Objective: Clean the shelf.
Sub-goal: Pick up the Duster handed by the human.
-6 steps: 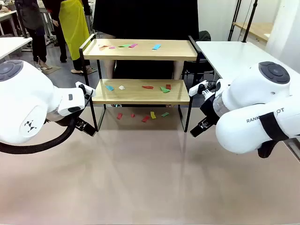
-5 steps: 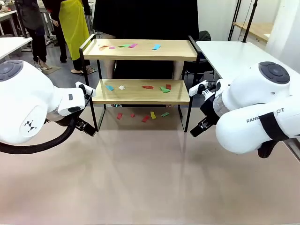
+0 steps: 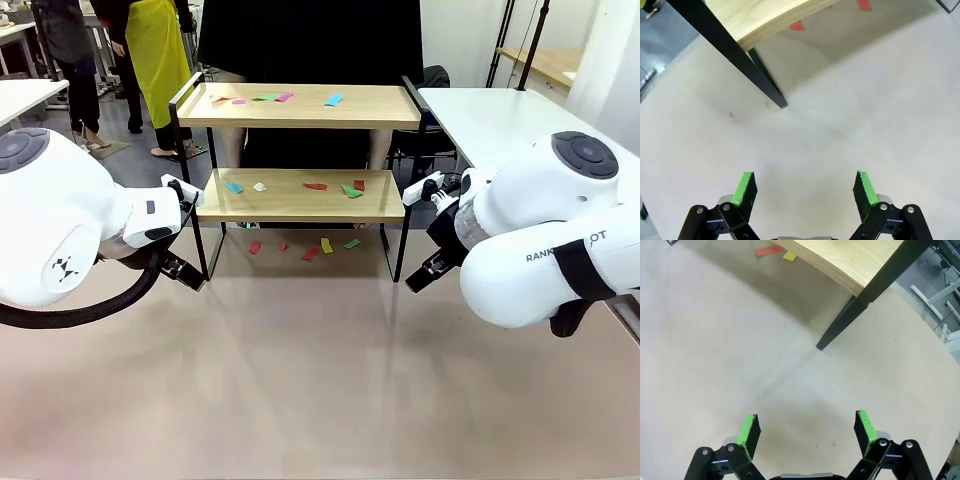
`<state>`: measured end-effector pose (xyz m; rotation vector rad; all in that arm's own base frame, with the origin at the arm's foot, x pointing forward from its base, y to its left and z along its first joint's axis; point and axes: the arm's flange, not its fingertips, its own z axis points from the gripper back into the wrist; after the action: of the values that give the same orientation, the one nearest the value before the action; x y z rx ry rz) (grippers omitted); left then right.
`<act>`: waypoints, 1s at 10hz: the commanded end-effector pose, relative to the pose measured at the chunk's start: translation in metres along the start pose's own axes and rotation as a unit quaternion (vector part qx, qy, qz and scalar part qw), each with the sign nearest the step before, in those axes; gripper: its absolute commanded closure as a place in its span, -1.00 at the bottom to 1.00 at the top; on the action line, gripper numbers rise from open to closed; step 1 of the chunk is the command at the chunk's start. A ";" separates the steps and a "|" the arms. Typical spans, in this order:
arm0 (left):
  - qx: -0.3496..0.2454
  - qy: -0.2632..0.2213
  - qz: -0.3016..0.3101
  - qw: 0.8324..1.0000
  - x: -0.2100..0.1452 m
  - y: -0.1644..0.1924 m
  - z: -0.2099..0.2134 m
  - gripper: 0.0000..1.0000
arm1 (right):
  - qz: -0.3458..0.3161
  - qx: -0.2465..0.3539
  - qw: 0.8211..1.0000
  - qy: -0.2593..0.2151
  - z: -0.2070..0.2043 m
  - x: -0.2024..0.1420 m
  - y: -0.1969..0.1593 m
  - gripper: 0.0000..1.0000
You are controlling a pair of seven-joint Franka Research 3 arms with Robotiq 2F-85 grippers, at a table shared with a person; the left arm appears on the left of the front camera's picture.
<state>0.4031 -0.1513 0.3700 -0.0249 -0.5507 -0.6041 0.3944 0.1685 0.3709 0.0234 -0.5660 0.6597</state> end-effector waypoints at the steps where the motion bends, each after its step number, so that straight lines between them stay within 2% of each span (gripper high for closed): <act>1: 0.000 0.000 0.000 1.000 0.000 0.000 0.000 -1.00 | 0.000 0.000 1.000 0.000 0.000 0.000 0.000 -1.00; 3: 0.000 0.000 0.000 1.000 0.000 0.000 0.000 -1.00 | 0.000 0.000 1.000 0.000 0.000 0.000 0.000 -1.00; 4: 0.000 0.000 0.000 1.000 0.000 0.000 0.000 -1.00 | 0.009 0.026 0.999 -0.020 0.016 0.019 -0.003 -1.00; 5: -0.040 -0.012 0.002 0.999 0.009 0.014 0.016 -1.00 | 0.004 0.041 0.998 -0.042 0.036 0.035 -0.015 -1.00; 7: -0.084 -0.006 -0.015 0.996 0.019 0.056 0.050 -1.00 | -0.016 0.060 0.995 -0.084 0.094 0.046 -0.058 -1.00; 9: -0.157 -0.007 -0.058 0.986 0.018 0.107 0.074 -1.00 | -0.023 0.093 0.987 -0.127 0.136 0.031 -0.111 -1.00; 10: -0.201 -0.018 -0.088 0.976 0.013 0.134 0.084 -1.00 | -0.024 0.104 0.984 -0.141 0.147 0.020 -0.142 -1.00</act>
<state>0.4231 -0.0592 0.4688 -0.3165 -0.5100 -0.8016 0.4060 0.0654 0.5329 0.2739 -0.7646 0.6322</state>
